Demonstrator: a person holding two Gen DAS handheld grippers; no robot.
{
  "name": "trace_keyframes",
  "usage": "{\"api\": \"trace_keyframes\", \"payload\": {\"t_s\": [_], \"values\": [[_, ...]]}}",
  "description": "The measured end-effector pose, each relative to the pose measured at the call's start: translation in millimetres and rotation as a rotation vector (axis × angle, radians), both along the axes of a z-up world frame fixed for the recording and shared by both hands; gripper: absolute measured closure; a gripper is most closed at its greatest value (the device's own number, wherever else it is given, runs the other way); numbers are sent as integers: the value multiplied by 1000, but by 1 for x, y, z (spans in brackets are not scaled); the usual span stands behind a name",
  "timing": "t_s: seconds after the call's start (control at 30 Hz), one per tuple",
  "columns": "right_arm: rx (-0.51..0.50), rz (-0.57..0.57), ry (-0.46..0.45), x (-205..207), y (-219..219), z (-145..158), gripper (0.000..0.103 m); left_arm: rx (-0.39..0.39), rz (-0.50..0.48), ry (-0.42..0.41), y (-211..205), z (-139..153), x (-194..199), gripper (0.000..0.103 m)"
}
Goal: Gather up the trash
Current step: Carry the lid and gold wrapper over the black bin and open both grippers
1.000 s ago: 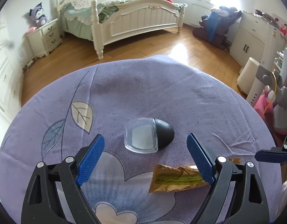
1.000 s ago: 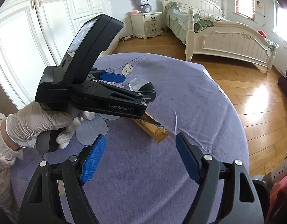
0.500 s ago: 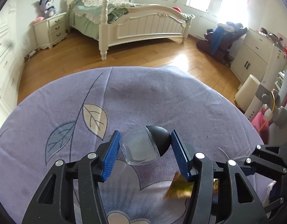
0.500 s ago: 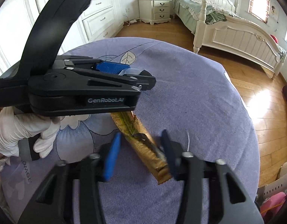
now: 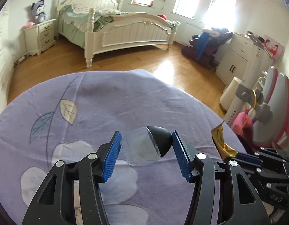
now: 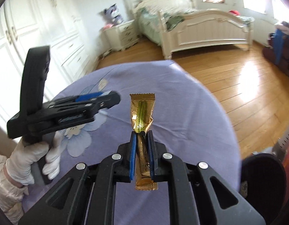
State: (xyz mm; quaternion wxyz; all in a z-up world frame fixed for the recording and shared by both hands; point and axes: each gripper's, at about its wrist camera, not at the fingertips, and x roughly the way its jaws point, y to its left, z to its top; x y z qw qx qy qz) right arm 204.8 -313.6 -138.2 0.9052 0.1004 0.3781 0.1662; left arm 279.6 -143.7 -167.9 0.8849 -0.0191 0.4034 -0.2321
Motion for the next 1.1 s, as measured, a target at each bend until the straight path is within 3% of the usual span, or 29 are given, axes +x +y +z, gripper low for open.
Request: {"api": "trace_keyframes", "payload": {"t_s": [0.23,0.4,0.73,1.1], "values": [[-15,-258,-52,-55,-66,-7,91,-65,-189,-20,-81,22,-52,47],[-63,-385,-50,-76,-107,-18,91,-83,-310,-3,-138,18,-85,47],[-149,-493,10,-103,-157,-51,91,-54,-462,30,-214,-2,-114,47],[-173,-535,61,-114,-179,-77,90,-36,-521,90,-247,-19,-115,47]]}}
